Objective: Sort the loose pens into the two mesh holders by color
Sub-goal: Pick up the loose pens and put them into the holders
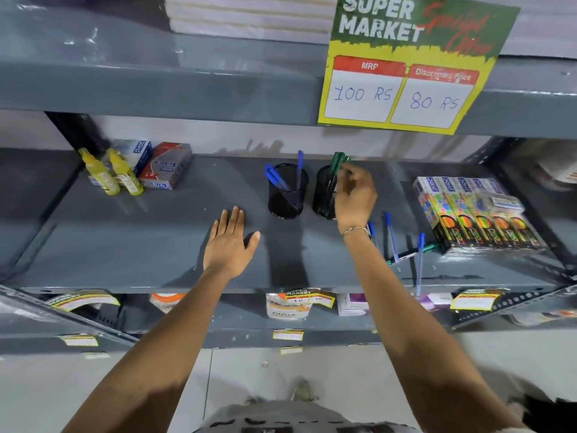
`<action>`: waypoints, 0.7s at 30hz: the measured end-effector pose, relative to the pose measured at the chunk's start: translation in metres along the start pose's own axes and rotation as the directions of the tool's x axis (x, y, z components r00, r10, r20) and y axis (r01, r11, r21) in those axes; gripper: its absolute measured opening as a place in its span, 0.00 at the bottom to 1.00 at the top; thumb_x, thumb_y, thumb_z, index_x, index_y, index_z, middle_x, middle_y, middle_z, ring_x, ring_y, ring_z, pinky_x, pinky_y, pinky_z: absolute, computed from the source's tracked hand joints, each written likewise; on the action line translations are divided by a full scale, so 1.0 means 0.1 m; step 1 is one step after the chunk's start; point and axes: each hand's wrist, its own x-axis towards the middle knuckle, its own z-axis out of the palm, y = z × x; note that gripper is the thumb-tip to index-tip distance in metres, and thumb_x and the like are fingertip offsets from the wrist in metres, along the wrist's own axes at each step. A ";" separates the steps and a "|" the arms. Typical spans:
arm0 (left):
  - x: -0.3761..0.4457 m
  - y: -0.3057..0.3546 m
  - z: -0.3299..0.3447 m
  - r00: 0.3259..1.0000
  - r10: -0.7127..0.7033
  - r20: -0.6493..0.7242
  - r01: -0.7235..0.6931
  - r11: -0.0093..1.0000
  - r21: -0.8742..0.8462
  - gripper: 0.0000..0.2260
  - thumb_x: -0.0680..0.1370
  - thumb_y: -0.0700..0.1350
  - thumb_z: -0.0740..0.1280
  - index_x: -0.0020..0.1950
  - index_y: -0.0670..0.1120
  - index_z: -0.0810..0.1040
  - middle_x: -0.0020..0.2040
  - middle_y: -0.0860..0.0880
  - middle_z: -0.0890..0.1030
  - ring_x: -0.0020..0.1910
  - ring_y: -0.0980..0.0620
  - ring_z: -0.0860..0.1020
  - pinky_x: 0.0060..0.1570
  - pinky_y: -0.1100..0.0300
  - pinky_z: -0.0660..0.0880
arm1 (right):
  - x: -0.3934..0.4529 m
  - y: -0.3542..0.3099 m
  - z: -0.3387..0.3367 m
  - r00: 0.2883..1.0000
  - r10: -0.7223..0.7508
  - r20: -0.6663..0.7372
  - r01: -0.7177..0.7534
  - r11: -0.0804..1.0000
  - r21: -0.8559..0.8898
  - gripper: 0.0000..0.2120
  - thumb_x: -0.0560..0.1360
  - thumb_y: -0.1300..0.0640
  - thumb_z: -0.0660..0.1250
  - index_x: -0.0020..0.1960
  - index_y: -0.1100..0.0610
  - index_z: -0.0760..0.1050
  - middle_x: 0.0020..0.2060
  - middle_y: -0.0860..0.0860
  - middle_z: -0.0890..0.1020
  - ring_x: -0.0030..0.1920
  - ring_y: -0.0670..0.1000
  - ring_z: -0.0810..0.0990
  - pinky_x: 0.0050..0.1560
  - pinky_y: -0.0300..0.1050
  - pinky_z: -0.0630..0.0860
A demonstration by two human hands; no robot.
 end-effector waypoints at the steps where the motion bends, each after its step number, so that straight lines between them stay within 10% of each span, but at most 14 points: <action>1: 0.00 0.00 0.00 1.000 -0.001 0.004 0.001 1.000 -0.004 0.32 0.81 0.61 0.47 0.79 0.44 0.49 0.80 0.48 0.49 0.79 0.48 0.45 0.77 0.53 0.43 | 0.04 0.09 -0.14 0.999 0.050 0.010 -0.049 0.996 -0.073 0.08 0.77 0.60 0.64 0.52 0.55 0.80 0.45 0.56 0.82 0.40 0.54 0.80 0.41 0.39 0.73; 8: -0.01 0.00 -0.01 1.000 -0.003 0.026 0.003 1.000 0.007 0.32 0.81 0.62 0.46 0.79 0.44 0.46 0.80 0.48 0.47 0.79 0.48 0.43 0.76 0.53 0.41 | 0.20 0.57 -0.90 0.761 0.587 0.278 -0.305 0.701 -0.645 0.12 0.72 0.51 0.71 0.40 0.60 0.77 0.41 0.57 0.81 0.41 0.58 0.80 0.43 0.46 0.78; 13: -0.03 0.01 -0.03 0.999 0.002 0.034 -0.002 1.000 0.011 0.32 0.81 0.61 0.45 0.79 0.44 0.47 0.80 0.47 0.47 0.79 0.48 0.43 0.77 0.52 0.42 | 0.08 0.53 -0.89 0.734 0.607 0.303 -0.208 0.626 -0.751 0.20 0.71 0.51 0.73 0.57 0.62 0.75 0.54 0.58 0.80 0.55 0.60 0.79 0.50 0.52 0.77; 21: -0.04 0.03 -0.05 1.000 0.004 0.019 -0.004 1.000 0.008 0.32 0.81 0.61 0.46 0.79 0.43 0.47 0.80 0.47 0.48 0.79 0.47 0.44 0.76 0.53 0.42 | -0.02 0.45 -0.81 0.794 0.543 0.271 -0.145 0.603 -0.784 0.13 0.74 0.55 0.69 0.54 0.63 0.76 0.50 0.60 0.81 0.51 0.61 0.80 0.44 0.49 0.77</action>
